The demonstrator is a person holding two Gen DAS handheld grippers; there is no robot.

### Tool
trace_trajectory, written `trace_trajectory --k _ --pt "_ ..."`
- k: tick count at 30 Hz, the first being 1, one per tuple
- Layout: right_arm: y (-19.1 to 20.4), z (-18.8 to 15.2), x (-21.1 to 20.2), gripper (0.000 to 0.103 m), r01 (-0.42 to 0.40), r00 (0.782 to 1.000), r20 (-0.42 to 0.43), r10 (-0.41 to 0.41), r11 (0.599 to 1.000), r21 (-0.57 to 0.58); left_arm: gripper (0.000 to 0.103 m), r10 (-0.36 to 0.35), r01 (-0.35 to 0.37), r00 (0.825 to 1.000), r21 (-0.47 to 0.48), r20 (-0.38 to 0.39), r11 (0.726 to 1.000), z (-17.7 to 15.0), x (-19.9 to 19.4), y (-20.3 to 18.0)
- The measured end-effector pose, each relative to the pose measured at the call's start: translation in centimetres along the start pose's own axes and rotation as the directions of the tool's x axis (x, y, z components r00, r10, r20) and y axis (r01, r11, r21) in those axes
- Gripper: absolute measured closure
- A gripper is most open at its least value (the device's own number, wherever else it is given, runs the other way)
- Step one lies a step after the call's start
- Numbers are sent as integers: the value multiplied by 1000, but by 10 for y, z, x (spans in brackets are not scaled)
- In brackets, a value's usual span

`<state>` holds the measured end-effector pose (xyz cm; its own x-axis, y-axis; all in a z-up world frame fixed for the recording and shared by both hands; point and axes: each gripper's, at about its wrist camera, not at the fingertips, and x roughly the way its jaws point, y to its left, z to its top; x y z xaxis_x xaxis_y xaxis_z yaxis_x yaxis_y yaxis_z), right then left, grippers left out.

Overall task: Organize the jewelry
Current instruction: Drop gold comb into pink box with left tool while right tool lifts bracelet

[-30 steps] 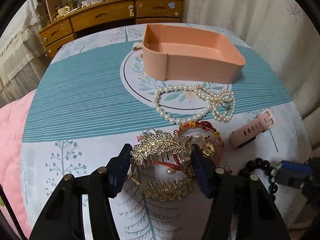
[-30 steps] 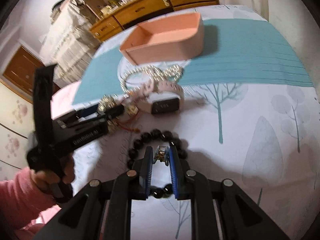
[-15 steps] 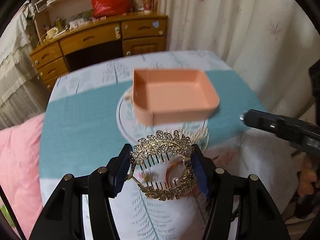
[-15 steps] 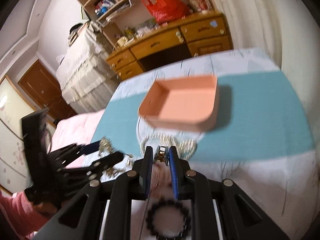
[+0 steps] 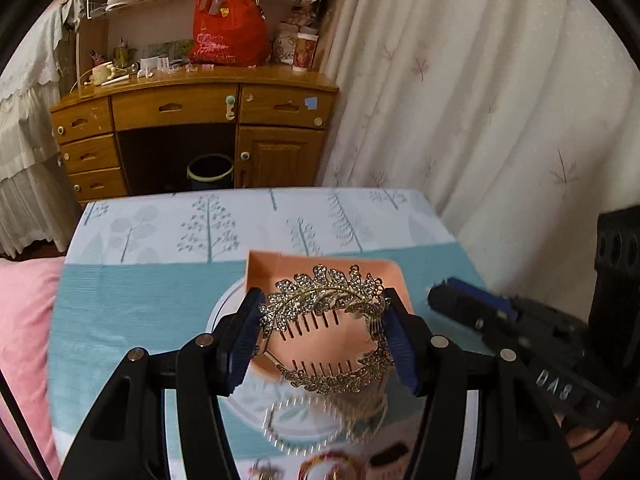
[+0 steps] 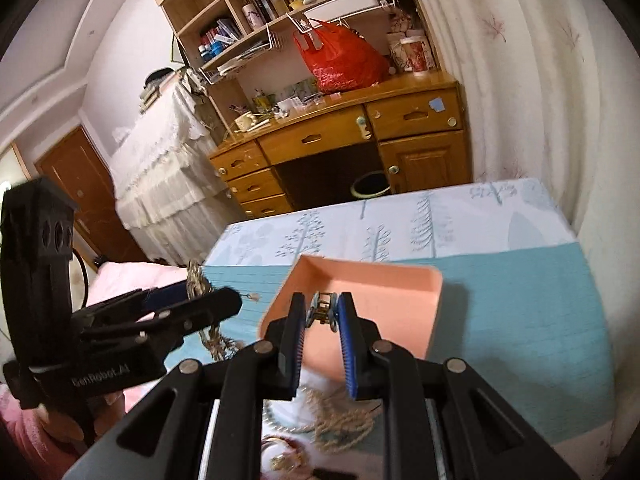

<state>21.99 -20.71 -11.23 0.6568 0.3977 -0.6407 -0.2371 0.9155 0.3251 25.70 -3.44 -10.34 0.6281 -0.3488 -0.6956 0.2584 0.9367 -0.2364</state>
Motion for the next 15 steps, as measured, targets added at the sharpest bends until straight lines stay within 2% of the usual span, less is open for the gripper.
trace_trajectory --k 4,5,6,7,8,15 --pt "-9 3 5 86 7 1000 11 -8 999 37 44 5 -5 1000 1 9 1000 10 13 -2" --pt "-13 3 8 81 8 1000 0 -8 998 56 34 13 -13 1000 2 -7 1000 12 17 -2" --pt "-18 3 11 65 20 1000 -21 -18 996 82 29 27 -27 1000 1 -15 1000 13 19 -2" --pt "-22 2 12 57 27 999 -32 -24 995 100 23 33 -33 999 0 -10 999 14 18 -2" --pt "-24 1 11 53 27 999 -31 -23 994 109 23 30 -30 1000 3 -3 1000 14 16 -2" --pt "-37 -11 0 53 39 999 -35 -34 987 156 20 65 -65 997 -4 -31 998 4 13 8"
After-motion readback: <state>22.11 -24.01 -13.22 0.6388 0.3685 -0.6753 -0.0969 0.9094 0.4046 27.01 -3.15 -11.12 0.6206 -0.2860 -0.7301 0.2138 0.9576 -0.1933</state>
